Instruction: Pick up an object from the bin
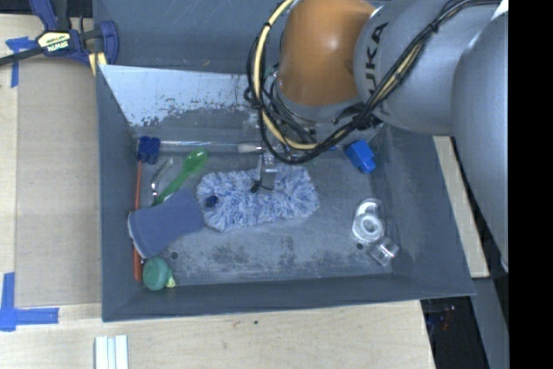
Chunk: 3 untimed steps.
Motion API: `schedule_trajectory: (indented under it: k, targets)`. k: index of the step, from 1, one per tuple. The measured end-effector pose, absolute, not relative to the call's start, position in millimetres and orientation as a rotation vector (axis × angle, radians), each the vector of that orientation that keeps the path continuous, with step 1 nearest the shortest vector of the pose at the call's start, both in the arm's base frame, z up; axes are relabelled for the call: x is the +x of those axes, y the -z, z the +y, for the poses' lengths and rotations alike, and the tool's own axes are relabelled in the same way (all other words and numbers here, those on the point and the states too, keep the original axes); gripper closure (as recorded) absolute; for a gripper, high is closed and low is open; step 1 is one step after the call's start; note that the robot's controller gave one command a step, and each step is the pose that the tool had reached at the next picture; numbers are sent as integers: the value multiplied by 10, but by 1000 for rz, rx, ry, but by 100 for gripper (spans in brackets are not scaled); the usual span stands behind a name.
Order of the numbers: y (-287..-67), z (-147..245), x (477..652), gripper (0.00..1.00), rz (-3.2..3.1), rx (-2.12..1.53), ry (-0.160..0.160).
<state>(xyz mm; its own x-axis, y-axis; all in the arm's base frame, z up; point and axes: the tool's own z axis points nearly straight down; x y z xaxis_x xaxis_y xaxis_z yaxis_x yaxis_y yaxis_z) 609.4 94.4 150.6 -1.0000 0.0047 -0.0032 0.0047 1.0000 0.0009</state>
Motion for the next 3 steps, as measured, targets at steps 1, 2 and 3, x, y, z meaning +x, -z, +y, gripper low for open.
schedule_trajectory:
  k: [1, 2, 3]
  targets:
    - [-1506, 944, 6094, 0, 3138, 8, -1]
    - [-1162, 600, 5920, 0, 3129, -260, 0]
    - [-1099, 675, 5969, 100, 3124, -263, -2]
